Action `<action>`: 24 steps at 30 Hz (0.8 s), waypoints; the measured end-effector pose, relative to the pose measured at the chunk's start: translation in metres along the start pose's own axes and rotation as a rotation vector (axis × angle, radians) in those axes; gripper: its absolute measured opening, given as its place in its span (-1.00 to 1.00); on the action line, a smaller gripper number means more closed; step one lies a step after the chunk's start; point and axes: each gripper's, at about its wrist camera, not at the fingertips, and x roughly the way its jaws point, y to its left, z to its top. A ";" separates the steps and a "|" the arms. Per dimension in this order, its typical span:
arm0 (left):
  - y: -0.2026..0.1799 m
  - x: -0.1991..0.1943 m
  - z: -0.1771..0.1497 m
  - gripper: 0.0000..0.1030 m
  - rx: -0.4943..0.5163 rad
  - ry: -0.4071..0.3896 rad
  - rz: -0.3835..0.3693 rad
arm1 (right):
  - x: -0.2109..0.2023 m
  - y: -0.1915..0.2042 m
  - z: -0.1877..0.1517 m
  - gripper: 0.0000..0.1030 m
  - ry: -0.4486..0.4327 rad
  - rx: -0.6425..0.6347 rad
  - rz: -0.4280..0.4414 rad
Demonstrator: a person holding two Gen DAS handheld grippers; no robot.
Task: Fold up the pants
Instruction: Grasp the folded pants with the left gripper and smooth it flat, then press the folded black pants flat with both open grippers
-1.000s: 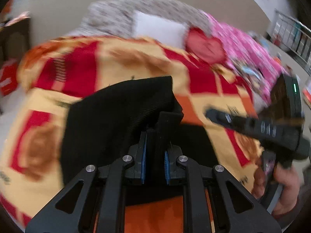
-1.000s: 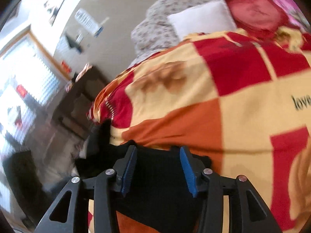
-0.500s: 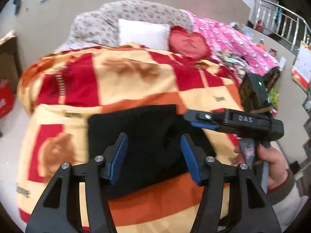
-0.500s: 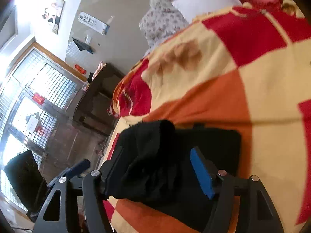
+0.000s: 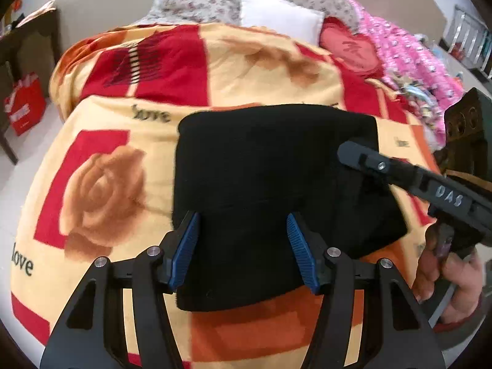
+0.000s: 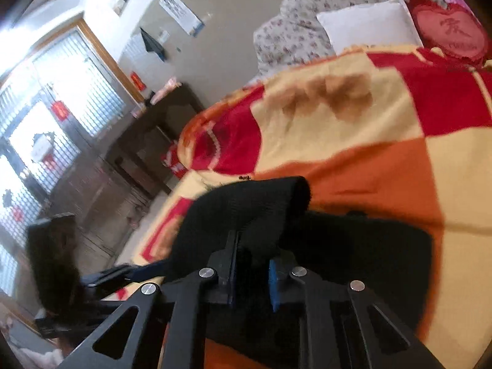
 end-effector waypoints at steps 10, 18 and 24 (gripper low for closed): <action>-0.057 0.017 0.014 0.12 0.122 0.017 -0.068 | -0.039 -0.046 -0.006 -0.63 0.012 0.021 -0.222; -0.047 -0.006 0.038 0.12 0.106 -0.064 -0.007 | -0.080 -0.036 0.012 -0.24 -0.114 -0.033 -0.301; -0.036 0.039 0.052 0.12 0.089 0.016 0.149 | -0.024 -0.017 0.007 -0.24 0.049 -0.129 -0.259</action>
